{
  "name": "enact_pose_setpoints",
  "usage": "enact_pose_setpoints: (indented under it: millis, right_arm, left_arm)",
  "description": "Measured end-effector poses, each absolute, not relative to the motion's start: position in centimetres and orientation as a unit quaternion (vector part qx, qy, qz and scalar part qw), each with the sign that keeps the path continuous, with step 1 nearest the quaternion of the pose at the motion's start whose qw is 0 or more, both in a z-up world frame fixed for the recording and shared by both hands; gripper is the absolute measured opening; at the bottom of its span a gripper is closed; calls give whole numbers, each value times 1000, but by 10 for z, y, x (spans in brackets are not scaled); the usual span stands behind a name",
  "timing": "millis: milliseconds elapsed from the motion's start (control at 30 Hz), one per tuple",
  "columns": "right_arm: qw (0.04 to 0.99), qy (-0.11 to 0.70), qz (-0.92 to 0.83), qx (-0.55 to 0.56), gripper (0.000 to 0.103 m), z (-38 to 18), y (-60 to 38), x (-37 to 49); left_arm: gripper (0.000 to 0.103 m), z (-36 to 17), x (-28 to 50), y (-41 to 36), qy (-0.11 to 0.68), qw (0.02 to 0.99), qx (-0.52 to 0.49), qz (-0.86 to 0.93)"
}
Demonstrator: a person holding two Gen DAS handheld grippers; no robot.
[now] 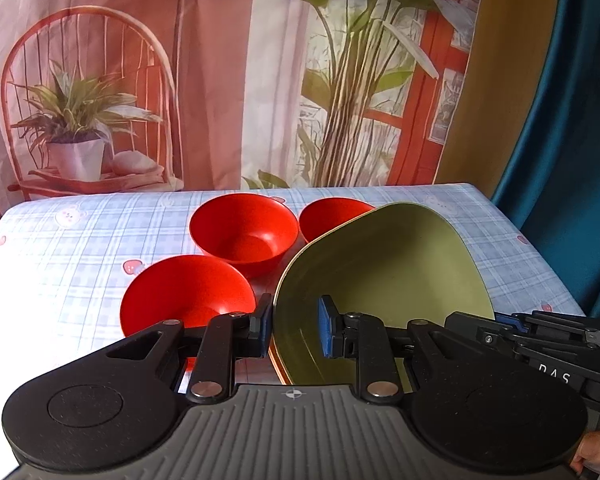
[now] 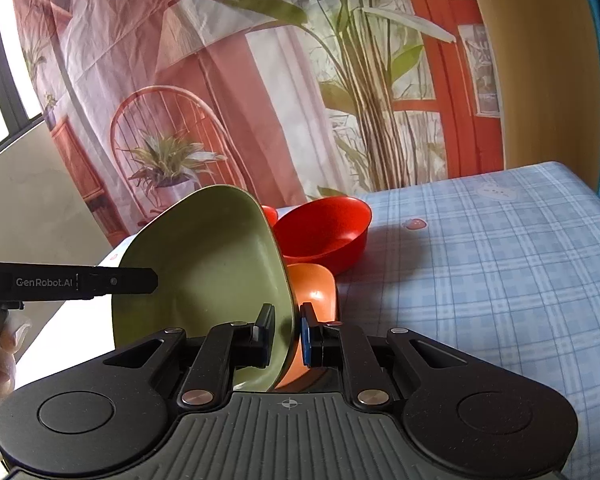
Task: Organize plates and bowls
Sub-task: 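Lift the olive-green plate and lower it onto the orange plate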
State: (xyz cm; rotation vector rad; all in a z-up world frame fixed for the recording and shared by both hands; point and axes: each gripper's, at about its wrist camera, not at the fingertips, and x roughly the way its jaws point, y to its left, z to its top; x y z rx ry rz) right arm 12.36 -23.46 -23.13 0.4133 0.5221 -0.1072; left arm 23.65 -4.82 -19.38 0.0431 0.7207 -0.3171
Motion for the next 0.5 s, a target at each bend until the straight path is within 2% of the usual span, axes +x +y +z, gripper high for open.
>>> enact_pose_setpoints:
  millis: [500]
  right_arm:
    - [942,275,-71,177,13,-256,-232,145]
  left_arm:
    - [25,-225,278,-58,379,913,59,-143]
